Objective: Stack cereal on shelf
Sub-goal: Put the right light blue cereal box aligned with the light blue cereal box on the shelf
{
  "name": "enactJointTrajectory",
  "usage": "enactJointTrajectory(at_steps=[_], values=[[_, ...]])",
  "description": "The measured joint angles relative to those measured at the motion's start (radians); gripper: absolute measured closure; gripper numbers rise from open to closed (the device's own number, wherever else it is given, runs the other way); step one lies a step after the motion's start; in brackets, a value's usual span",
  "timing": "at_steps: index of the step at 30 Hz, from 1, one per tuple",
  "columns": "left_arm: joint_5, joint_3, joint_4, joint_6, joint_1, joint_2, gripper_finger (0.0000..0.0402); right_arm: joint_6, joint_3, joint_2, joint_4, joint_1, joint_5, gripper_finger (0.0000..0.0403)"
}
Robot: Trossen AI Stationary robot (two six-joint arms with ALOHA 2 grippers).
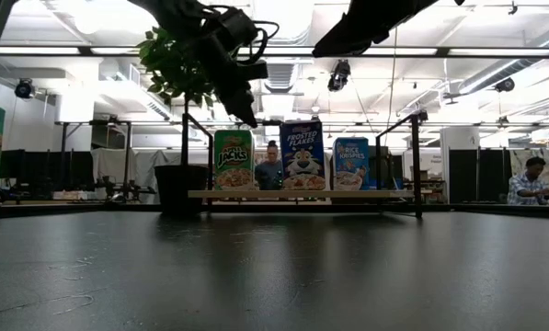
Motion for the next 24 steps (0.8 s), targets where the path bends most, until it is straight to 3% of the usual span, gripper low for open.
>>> enactJointTrajectory(at_steps=[12,21,24], values=[[0.036,0.0,-0.031,-0.025,-0.068,-0.044,0.0401,0.081,0.003,-0.004,-0.036,0.008,-0.001,0.0264],[0.04,0.0,-0.153,-0.117,-0.244,-0.16,0.0402,0.359,0.157,-0.005,-0.491,0.131,-0.022,0.0264],[0.106,0.0,-0.196,-0.162,-0.305,-0.208,0.0402,0.492,0.208,-0.005,-0.658,0.195,-0.035,0.0264]])
